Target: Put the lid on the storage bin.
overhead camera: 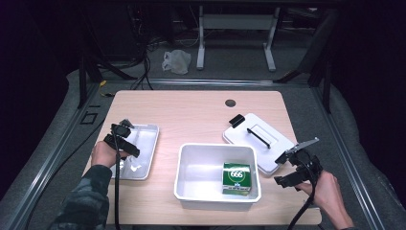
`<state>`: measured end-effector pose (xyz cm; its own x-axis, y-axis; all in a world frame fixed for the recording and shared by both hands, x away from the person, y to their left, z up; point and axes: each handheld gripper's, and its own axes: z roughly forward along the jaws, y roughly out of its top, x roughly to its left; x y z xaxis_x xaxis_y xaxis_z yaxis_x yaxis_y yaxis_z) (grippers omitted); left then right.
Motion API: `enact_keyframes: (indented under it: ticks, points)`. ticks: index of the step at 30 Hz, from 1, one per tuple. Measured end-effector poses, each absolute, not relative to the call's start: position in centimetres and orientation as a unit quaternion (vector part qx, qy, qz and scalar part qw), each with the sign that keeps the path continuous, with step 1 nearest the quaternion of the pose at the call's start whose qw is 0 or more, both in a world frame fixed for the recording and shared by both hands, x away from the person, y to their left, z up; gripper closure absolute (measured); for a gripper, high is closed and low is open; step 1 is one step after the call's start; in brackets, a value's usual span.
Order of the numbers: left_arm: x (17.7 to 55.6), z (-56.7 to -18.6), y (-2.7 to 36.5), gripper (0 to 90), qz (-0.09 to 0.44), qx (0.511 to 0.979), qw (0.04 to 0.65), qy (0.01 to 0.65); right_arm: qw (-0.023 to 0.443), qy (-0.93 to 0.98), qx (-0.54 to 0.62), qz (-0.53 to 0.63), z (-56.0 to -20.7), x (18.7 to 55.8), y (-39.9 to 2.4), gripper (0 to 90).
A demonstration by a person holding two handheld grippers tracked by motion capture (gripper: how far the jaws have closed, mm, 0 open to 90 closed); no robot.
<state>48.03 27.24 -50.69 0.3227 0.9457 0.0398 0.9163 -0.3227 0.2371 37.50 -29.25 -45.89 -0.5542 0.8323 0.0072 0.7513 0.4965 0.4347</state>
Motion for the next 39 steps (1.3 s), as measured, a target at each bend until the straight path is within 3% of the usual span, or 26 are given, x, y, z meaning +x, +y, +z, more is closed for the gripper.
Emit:
enact_keyframes:
  ticks: [2, 4, 5, 7, 21, 24, 39]
  points:
    - [48.3, -50.9, 27.4, 18.9, 0.081, 0.809, 0.086, 0.576, 0.104, 0.859, 0.461, 0.196, -45.9, 37.5, -29.2, 0.4]
    - [48.6, -51.3, 27.5, 35.6, 0.072, 0.813, 0.087, 0.572, 0.103, 0.860, 0.459, 0.198, -45.8, 37.4, -29.1, 0.7]
    - [48.8, -51.5, 27.6, 35.6, 0.068, 0.809, 0.090, 0.577, 0.103, 0.860, 0.460, 0.197, -45.8, 37.4, -29.0, 0.9]
    - [49.1, -51.9, 27.7, 45.5, 0.065, 0.809, 0.083, 0.578, 0.099, 0.861, 0.458, 0.197, -45.8, 37.3, -29.0, 1.2]
    - [50.5, -52.6, 26.5, 70.0, 0.059, 0.795, 0.078, 0.598, 0.093, 0.863, 0.456, 0.197, -45.9, 37.3, -28.9, 1.8]
    - [50.5, -52.7, 26.7, 79.4, 0.067, 0.791, 0.075, 0.604, 0.094, 0.863, 0.455, 0.197, -45.9, 37.3, -28.9, 2.1]
    - [51.0, -52.7, 26.0, 88.0, 0.075, 0.777, 0.028, 0.624, 0.094, 0.863, 0.454, 0.199, -45.9, 37.4, -28.8, 1.9]
